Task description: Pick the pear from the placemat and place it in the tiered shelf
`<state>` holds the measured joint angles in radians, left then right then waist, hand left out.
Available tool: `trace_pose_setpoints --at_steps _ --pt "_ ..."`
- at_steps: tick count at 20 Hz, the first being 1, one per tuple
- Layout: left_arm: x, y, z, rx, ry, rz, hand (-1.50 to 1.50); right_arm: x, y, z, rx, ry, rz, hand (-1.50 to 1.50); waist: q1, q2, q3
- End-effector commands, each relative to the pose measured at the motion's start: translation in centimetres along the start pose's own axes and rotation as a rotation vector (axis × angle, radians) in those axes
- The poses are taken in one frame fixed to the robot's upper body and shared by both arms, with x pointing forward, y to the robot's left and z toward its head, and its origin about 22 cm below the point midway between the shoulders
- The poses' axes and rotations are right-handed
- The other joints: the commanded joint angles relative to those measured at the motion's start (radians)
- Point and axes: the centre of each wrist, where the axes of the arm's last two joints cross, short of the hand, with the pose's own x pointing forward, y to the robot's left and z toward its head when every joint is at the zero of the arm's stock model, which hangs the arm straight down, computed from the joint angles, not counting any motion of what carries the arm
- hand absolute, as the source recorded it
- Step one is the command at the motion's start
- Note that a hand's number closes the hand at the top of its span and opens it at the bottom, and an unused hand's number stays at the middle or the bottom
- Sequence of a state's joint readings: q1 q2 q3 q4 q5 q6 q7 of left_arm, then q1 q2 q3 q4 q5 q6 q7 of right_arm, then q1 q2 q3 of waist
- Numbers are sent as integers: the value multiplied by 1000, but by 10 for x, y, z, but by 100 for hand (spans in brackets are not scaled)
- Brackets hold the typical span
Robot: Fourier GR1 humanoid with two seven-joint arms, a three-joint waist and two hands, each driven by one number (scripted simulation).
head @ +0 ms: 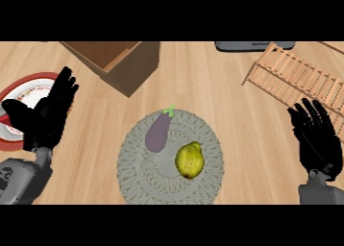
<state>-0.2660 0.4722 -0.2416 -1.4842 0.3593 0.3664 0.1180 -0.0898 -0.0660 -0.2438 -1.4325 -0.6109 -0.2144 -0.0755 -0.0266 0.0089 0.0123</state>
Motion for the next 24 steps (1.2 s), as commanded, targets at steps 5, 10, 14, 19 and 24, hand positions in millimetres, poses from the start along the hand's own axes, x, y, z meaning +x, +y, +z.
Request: trace_pose_setpoints --at_steps 5,10,14,19,24 --pt "-10 19 4 -35 14 45 0 -45 -41 77 107 -63 -305 -150 15 -12 -12" --pt "-2 12 6 -61 28 36 0 -6 -39 72 367 145 -16 -150 21 -12 -14" --pt "8 9 0 -74 17 35 0 42 -53 51 459 193 452 -150 26 -9 -18" --pt "0 11 2 -58 21 39 0 68 -24 52 451 189 817 -150 29 -10 -18" --pt "1 9 -9 -69 20 28 0 55 57 64 465 272 840 -150 32 -7 -15"
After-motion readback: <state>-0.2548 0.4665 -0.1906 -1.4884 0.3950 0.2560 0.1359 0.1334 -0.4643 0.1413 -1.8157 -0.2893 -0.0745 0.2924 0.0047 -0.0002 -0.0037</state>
